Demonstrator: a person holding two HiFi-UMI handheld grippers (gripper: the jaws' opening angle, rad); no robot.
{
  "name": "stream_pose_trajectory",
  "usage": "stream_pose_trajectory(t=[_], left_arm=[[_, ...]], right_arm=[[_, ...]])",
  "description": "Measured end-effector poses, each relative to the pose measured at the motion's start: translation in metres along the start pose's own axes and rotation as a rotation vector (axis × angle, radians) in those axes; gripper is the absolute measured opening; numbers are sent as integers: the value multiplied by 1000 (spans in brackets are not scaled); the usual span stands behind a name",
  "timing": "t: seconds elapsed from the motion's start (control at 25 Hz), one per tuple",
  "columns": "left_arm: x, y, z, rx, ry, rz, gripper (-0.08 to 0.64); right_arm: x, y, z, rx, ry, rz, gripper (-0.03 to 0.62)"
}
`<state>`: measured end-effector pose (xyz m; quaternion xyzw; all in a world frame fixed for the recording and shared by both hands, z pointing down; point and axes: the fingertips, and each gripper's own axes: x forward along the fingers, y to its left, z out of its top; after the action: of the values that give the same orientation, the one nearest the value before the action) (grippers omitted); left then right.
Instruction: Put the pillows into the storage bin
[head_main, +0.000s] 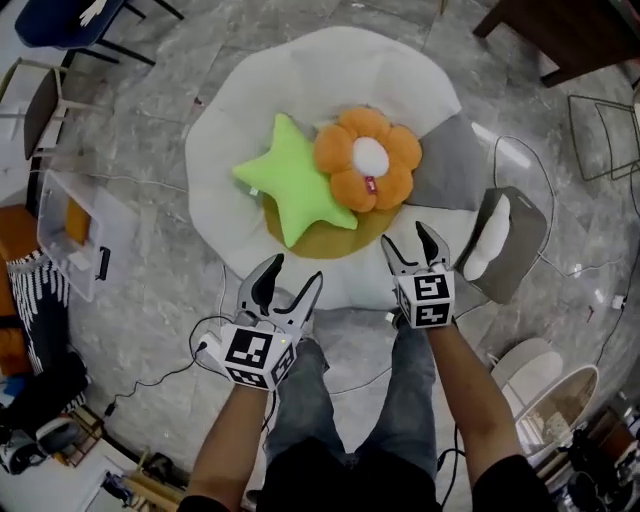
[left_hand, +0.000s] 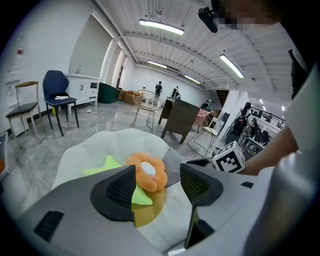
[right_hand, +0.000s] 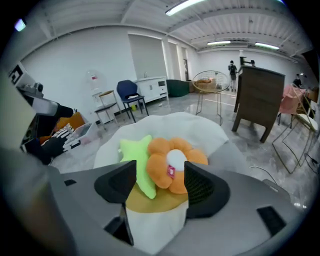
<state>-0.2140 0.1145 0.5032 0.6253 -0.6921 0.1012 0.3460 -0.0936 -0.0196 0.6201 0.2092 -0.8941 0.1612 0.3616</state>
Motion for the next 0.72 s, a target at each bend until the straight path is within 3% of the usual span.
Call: stream_pose_trajectory(t=[0.32, 0.48, 0.72], left_arm=[[-26, 57, -65, -151, 12, 157, 295], [-19, 76, -89, -150, 22, 164, 295], [-15, 102, -110, -163, 22, 187, 295]], right_arm=[[106, 64, -37, -199, 154, 139, 311], [156, 63, -56, -300, 193, 151, 311], [203, 54, -82, -315, 265, 124, 324]])
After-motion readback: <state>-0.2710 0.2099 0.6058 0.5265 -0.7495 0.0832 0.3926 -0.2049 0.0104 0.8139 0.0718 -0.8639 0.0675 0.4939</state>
